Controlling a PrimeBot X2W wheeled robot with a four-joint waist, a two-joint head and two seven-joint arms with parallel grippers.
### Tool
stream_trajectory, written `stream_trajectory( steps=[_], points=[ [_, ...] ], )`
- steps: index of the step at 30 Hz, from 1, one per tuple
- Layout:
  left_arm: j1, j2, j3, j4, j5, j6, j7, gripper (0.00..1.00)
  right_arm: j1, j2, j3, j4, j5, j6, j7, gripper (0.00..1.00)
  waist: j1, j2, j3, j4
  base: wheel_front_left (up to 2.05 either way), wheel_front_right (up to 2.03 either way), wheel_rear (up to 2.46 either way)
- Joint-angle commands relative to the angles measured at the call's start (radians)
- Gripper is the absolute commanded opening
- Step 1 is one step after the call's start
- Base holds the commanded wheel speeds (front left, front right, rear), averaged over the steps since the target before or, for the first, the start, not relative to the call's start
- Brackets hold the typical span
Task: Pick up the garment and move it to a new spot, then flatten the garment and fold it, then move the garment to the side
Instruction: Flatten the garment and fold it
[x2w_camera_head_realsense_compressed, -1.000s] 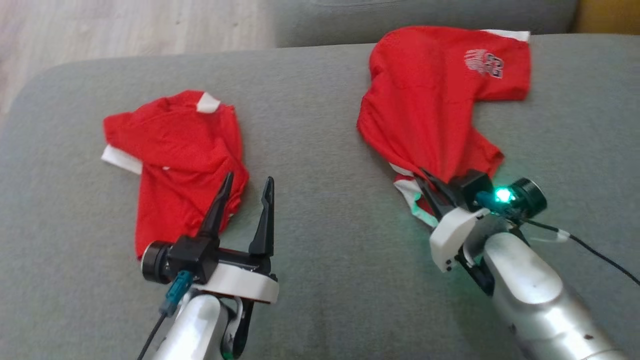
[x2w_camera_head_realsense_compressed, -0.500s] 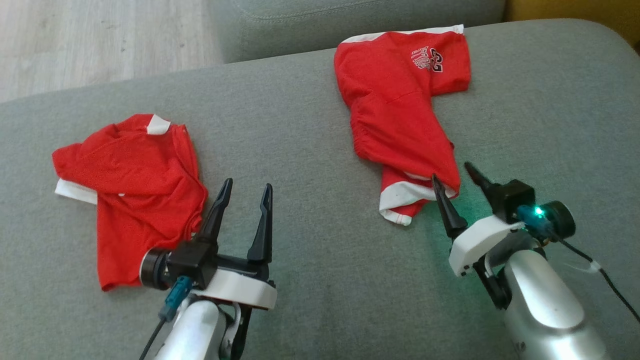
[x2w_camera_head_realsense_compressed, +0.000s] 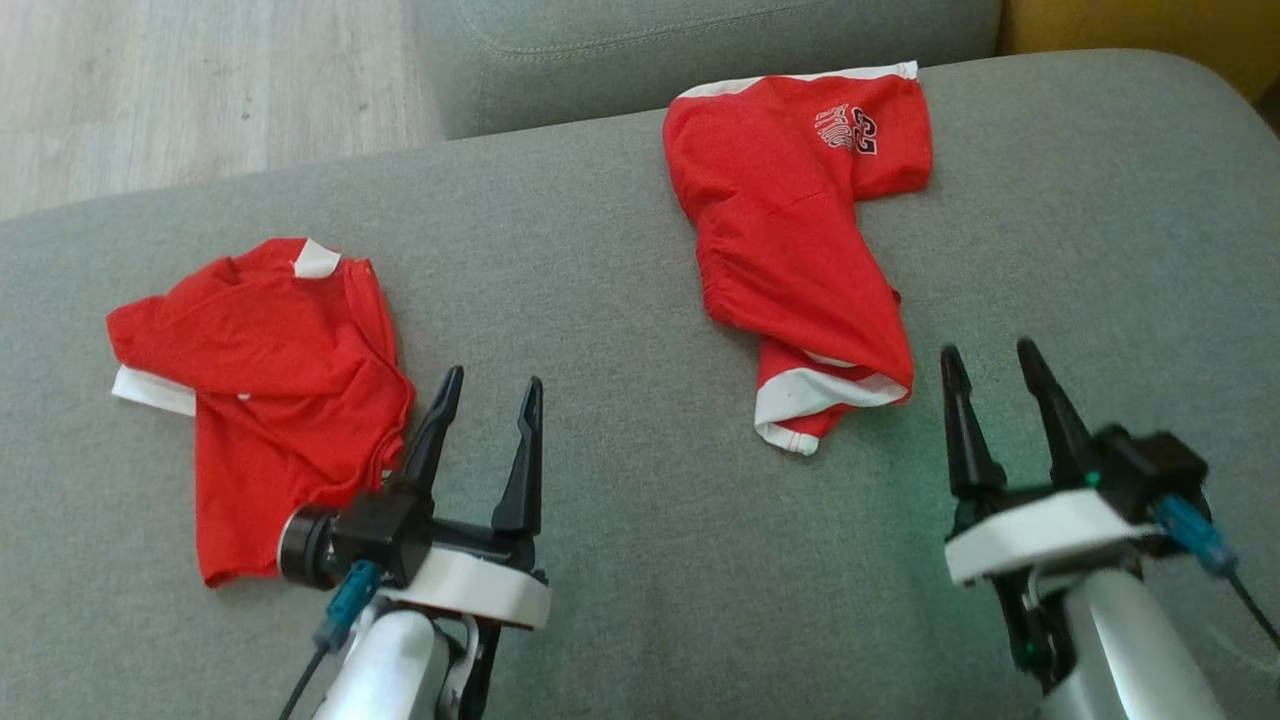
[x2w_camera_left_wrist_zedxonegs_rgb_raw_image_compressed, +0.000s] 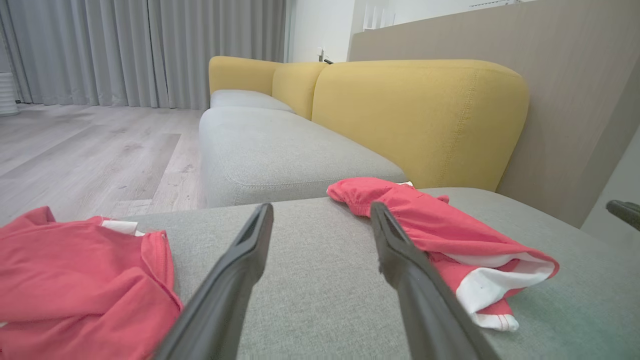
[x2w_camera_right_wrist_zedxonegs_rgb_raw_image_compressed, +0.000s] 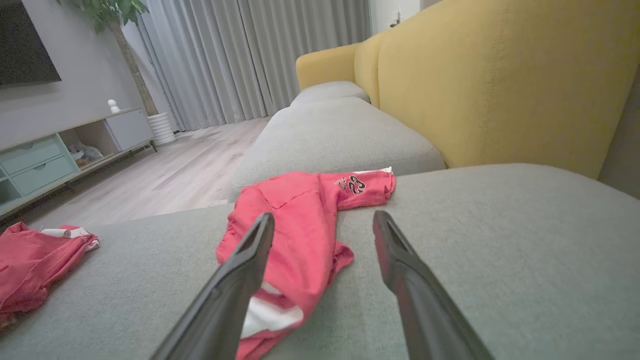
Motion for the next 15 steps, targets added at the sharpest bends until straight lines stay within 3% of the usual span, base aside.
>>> stream_trajectory(
  steps=[1,9,15],
  points=[
    [-0.015,-0.001,0.037,-0.035,0.001,0.003,-0.010,1.00,-0.003,0.008,0.017,-0.042,0.016,-0.001,-0.016,1.00,0.0000,-0.0001,0.003,-0.001,0.00,0.00,0.00],
    [-0.028,-0.001,0.030,-0.041,0.006,-0.001,-0.010,1.00,0.004,0.008,-0.055,-0.046,0.057,-0.001,-0.025,1.00,0.0000,-0.0001,0.038,0.009,0.00,0.00,0.00],
    [-0.061,-0.001,0.019,-0.034,0.011,-0.005,-0.010,1.00,-0.123,0.008,-0.202,0.111,0.006,-0.001,0.060,1.00,0.0000,-0.0001,0.098,0.047,0.00,0.00,0.00]
  ],
)
